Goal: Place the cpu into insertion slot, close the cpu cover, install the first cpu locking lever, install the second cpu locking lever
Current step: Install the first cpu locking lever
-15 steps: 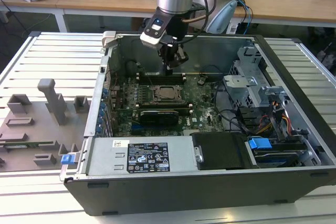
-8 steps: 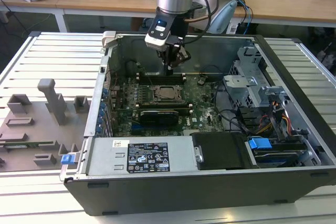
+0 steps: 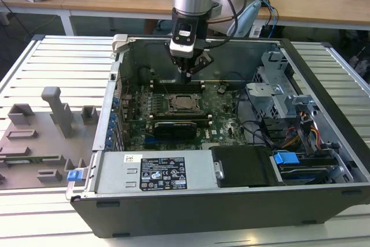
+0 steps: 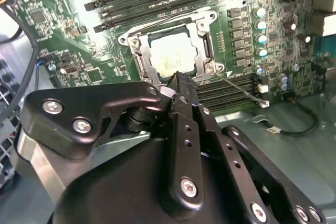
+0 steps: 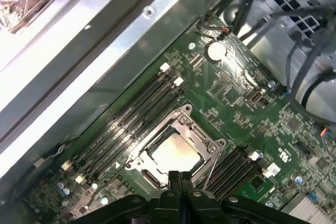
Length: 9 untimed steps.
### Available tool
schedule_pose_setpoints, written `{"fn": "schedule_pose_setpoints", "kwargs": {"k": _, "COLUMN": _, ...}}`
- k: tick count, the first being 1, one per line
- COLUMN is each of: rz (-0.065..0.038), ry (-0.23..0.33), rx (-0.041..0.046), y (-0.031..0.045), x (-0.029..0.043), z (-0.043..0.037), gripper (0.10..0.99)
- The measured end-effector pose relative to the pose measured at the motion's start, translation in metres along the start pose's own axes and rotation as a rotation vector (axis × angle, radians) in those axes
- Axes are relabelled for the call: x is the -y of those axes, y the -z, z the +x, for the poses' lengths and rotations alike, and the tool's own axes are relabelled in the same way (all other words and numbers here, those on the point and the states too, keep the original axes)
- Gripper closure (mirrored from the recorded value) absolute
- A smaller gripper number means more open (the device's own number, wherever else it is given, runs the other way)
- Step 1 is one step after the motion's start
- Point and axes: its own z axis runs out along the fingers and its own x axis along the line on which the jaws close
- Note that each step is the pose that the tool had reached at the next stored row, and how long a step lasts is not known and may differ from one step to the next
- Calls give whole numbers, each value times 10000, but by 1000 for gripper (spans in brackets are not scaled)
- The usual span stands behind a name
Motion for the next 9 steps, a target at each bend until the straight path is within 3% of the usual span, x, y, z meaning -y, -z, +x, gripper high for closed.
{"fn": "schedule_pose_setpoints", "kwargs": {"k": 9, "rz": -38, "ry": 1294, "rx": 31, "y": 0, "x": 0, "z": 0, "gripper": 980}}
